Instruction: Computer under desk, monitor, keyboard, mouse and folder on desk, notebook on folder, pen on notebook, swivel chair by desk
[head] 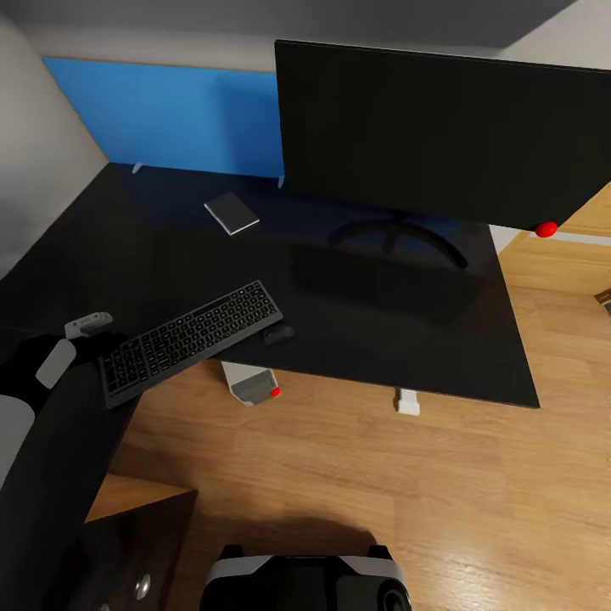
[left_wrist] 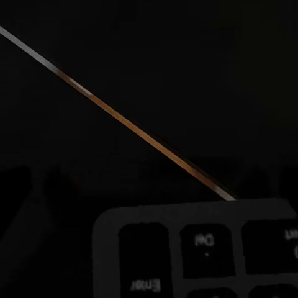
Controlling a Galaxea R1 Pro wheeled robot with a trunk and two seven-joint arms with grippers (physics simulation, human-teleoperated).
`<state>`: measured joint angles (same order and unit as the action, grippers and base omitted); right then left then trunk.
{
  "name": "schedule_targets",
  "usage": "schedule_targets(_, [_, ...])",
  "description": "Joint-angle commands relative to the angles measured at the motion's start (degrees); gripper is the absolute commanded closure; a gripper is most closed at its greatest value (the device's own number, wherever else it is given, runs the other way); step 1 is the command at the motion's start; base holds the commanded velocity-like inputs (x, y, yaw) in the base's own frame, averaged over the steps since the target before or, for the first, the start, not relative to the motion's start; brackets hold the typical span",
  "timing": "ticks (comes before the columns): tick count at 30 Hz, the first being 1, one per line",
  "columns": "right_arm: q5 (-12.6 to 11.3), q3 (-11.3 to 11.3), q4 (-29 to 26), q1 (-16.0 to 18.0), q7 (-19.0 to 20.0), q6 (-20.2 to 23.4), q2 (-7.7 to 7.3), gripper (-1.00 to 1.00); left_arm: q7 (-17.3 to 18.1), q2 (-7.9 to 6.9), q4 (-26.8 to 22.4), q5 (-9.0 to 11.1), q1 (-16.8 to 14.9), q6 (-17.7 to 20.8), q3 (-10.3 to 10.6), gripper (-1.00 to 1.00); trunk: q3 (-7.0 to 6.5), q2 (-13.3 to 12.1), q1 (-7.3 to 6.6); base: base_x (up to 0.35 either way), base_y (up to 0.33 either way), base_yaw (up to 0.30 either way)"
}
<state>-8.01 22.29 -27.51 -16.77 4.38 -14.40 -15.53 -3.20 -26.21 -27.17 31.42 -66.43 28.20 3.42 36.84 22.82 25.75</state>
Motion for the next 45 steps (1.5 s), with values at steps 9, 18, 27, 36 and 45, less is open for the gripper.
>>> schedule_targets(9, [-0.6,0.3,-0.1,0.0,0.1,-0.1,-0.1,-1.0,-0.3,-0.09,-0.1,0.6,0.0,0.1,0.4,-1.0,0.07,0.1,0.04,-0.003,-0.001,0.0])
schedule_targets(18, [-0.6,0.3,-0.1,0.0,0.1,-0.1,-0.12,-1.0,-0.3,-0.23,-0.1,0.6,0.0,0.2,0.3,-1.0,0.07,0.1,0.04,-0.04,0.0,0.0])
schedule_targets(27, [-0.6,0.3,-0.1,0.0,0.1,-0.1,-0.1,-1.0,-0.2,-0.4,-0.6,0.6,-0.3,1.0,-1.7,-1.0,0.07,0.1,0.04,-0.005,0.0,0.0])
schedule_targets(36, [-0.5,0.3,-0.7,0.1,0.1,0.0,-0.1,-1.0,-0.3,0.25,-15.9,1.5,-0.5,12.9,-8.7,-1.0,0.07,0.1,0.04,0.0,0.0,0.0])
schedule_targets(45, [-0.5,0.3,-1.0,0.1,-0.2,0.0,-0.12,-1.0,-2.0,3.38,-31.2,7.5,1.7,20.4,-11.8,-1.0,0.07,0.1,0.04,0.0,0.0,0.0])
